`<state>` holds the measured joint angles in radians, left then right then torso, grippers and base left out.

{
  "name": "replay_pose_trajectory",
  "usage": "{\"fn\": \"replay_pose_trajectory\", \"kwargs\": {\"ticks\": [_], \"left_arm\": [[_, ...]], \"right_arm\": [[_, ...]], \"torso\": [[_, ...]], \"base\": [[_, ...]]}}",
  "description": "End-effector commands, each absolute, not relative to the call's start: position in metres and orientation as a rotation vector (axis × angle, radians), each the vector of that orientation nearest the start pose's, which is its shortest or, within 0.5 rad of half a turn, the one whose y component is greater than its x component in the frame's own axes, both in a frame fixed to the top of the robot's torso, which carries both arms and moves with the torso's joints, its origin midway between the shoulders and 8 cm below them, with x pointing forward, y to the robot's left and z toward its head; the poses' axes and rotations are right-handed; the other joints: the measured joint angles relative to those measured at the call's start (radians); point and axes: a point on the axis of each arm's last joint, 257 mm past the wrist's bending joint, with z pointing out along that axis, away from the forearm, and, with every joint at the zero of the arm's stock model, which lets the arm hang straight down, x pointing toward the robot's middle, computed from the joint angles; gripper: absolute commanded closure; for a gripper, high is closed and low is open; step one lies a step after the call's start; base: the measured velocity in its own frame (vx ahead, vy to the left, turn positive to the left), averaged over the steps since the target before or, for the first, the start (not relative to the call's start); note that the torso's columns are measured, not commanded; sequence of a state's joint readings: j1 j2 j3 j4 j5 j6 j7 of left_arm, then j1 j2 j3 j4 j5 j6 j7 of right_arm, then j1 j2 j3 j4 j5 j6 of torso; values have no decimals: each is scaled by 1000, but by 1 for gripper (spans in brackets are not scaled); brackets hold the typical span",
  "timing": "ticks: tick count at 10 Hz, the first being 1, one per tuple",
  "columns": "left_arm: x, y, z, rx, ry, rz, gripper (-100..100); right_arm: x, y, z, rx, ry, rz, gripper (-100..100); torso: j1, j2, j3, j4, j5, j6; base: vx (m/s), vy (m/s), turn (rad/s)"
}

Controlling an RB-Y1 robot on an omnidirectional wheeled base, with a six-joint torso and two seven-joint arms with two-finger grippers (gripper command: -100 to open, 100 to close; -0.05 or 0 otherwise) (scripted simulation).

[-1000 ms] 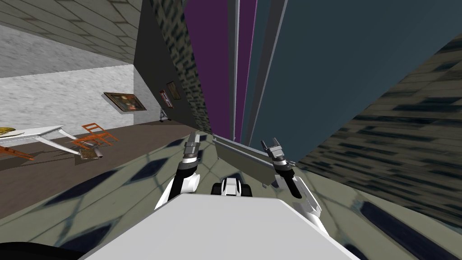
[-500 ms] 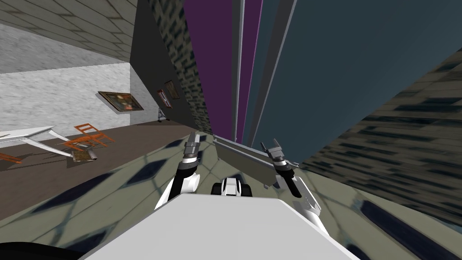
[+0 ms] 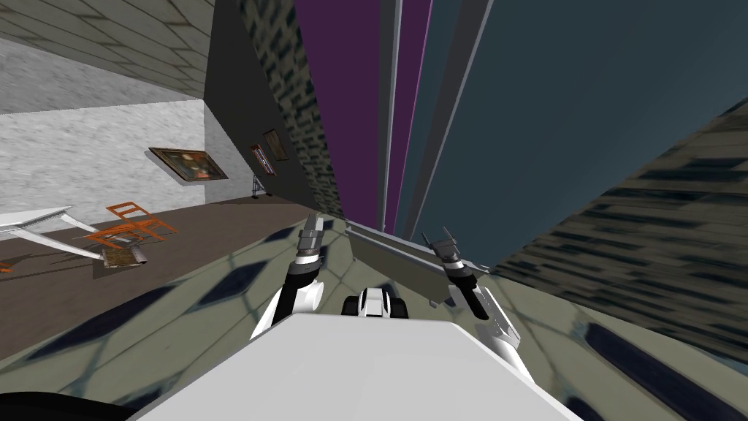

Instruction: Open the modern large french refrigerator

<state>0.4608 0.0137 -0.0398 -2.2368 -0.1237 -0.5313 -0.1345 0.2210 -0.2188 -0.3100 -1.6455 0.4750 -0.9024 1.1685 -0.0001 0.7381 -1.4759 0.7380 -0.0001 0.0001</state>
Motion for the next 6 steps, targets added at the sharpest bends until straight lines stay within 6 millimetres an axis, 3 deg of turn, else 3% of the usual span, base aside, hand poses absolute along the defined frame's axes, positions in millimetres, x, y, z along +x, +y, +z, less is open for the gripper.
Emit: {"fn": "replay_pose_trajectory", "kwargs": {"ticks": [1, 6], "left_arm": [[354, 245, 22, -498, 708, -1160, 0], [354, 245, 22, -498, 708, -1160, 0]], "right_arm": [[412, -324, -108, -477, 922, -281, -100], [415, -333, -129, -548, 934, -401, -100]], "torso": [[0, 1, 0, 0, 0, 0], [0, 0, 0, 0, 0, 0]], "base": [[31, 54, -34], [36, 48, -26]]}}
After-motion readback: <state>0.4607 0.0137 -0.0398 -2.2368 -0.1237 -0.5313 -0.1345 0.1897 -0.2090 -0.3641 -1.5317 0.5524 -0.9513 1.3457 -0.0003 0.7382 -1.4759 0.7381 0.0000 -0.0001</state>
